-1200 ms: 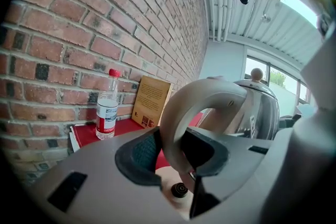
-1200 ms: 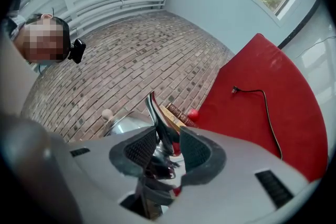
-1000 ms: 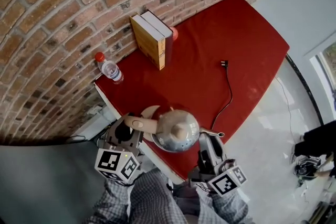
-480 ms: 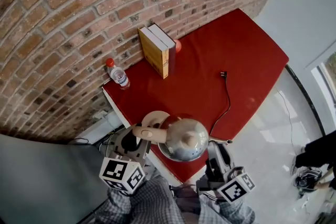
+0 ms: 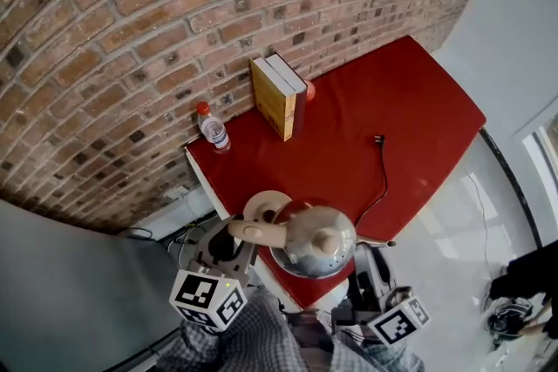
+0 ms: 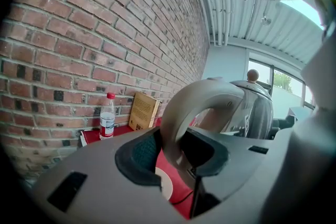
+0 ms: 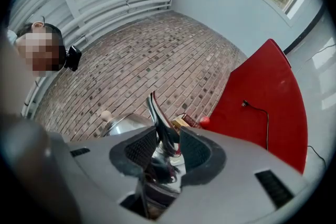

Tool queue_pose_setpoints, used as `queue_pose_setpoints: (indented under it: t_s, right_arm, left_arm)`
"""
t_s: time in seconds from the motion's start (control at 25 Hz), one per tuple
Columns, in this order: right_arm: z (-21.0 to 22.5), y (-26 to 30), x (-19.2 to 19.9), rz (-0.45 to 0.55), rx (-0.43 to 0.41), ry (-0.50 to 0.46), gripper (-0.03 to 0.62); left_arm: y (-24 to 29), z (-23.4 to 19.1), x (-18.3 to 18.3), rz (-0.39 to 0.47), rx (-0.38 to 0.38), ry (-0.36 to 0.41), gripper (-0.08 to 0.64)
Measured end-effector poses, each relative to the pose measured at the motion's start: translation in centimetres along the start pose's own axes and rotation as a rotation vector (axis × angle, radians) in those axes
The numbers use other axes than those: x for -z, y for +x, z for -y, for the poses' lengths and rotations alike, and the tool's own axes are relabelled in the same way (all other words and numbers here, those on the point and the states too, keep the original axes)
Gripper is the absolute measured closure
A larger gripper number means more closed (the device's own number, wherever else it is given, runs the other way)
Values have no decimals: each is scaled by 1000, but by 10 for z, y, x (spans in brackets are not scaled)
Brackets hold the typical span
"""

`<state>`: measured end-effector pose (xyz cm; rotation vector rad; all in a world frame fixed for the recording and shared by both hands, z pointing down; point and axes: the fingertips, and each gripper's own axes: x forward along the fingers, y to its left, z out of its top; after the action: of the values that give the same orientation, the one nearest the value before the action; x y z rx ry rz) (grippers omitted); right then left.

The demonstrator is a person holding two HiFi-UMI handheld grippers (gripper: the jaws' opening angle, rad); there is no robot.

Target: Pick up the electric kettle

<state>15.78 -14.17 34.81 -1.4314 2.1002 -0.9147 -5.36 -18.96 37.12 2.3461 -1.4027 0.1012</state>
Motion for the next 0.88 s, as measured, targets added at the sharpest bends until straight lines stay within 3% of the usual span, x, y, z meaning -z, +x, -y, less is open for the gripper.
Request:
queue_pose_setpoints:
  t_s: [0.88]
  right_arm:
    - [-14, 0, -11, -17, -38, -33, 451]
  left_arm:
    - [-14, 6, -8, 17, -22, -29, 434]
